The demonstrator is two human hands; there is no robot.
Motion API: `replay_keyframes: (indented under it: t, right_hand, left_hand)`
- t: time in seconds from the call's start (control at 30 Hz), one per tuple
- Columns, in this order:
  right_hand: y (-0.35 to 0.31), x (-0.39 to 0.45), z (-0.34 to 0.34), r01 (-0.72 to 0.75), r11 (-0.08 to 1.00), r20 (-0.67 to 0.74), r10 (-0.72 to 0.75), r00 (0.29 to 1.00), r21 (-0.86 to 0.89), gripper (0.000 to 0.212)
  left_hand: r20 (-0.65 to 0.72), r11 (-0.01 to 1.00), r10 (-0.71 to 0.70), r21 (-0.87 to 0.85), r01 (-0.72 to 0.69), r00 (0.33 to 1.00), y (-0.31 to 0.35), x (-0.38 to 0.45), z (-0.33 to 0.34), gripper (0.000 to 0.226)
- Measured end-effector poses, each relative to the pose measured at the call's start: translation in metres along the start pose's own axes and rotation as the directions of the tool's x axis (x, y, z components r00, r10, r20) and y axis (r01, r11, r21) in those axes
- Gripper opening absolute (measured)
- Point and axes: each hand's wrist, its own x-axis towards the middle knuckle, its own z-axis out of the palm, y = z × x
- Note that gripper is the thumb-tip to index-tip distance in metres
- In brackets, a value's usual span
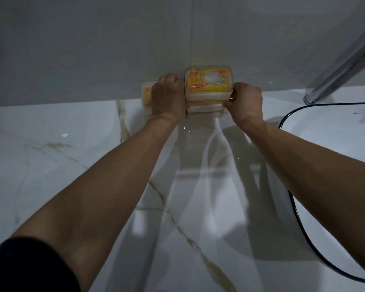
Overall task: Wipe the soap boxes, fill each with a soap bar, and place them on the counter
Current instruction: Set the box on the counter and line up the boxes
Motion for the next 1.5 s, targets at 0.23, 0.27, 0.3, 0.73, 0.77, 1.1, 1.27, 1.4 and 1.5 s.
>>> replay_keyframes:
  t: [0.23,0.27,0.3,0.73,0.77,1.1,1.27,1.4,1.5]
  right_hand:
    - [-0.001,-0.001,-0.001,-0.015,0.999,-0.003,0.015,1.0,0.029,0.021]
    - [-0.001,-0.001,-0.001,-0.013,1.0,-0.001,0.013,1.0,0.021,0.022]
    - [-0.001,-0.001,-0.001,-0.012,1.0,0.002,0.012,1.0,0.018,0.023]
    - [-0.001,0.0,0.001,-0.002,1.0,0.015,0.002,1.0,0.002,0.022]
    - [-0.001,0.0,0.002,-0.004,1.0,0.011,0.004,1.0,0.0,0.021]
    - [-0.002,-0.001,0.001,-0.015,1.0,0.01,0.015,1.0,0.021,0.025]
    - [-0.002,-0.001,0.002,-0.031,0.999,0.0,0.031,1.0,0.038,0.025]
    - [-0.002,0.0,0.002,-0.036,0.999,0.01,0.036,0.999,0.024,0.024]
    - [-0.002,0.001,0.002,-0.036,0.999,0.011,0.035,0.999,0.028,0.023]
  left_hand:
    - [-0.06,1.0,0.02,-0.001,-0.021,0.998,0.0,-0.003,-0.001,0.027]
    - [-0.05,1.0,0.021,-0.013,-0.022,0.998,0.0,-0.004,-0.002,0.028]
    - [-0.043,1.0,0.018,-0.021,-0.019,0.999,-0.001,-0.005,-0.003,0.029]
    - [0.072,0.985,-0.157,-0.066,0.162,0.985,-0.047,-0.029,-0.014,0.054]
    - [0.068,0.983,-0.166,-0.062,0.17,0.984,-0.045,-0.028,-0.014,0.051]
    - [0.056,0.986,-0.169,0.002,0.169,0.984,-0.044,-0.027,-0.005,0.065]
    - [-0.104,0.998,-0.067,-0.027,0.065,0.992,-0.037,-0.021,-0.004,0.068]
    - [-0.133,1.0,0.024,-0.014,-0.026,0.991,-0.017,-0.013,-0.006,0.057]
    - [-0.137,1.0,0.027,0.005,-0.027,0.99,-0.008,-0.01,-0.003,0.051]
